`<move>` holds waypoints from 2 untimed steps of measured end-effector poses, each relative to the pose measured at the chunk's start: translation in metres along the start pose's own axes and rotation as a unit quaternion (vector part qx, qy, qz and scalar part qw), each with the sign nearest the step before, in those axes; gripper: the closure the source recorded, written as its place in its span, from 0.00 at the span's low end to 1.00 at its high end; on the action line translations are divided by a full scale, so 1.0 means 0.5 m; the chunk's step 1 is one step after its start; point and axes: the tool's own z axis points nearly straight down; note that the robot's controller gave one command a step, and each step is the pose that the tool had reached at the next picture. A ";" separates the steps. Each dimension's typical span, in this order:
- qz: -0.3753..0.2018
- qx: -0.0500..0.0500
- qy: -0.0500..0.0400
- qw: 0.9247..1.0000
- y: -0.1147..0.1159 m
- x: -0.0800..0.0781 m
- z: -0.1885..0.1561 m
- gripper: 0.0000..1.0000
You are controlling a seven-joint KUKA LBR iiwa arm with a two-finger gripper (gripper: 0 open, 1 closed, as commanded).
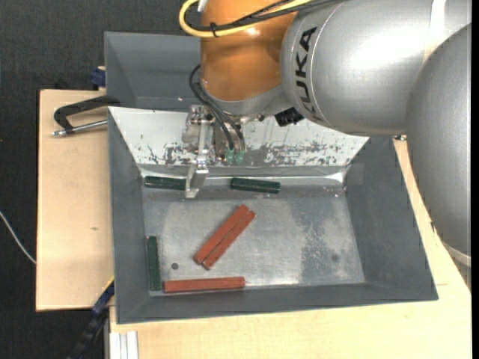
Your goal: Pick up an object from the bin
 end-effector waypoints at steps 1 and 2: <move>-0.006 -0.001 -0.002 1.000 -0.101 0.045 0.102 0.00; -0.038 0.002 0.002 0.999 -0.161 0.045 0.162 0.00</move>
Offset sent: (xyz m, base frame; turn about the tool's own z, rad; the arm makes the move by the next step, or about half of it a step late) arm -0.0187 -0.0679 -0.0844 -0.1002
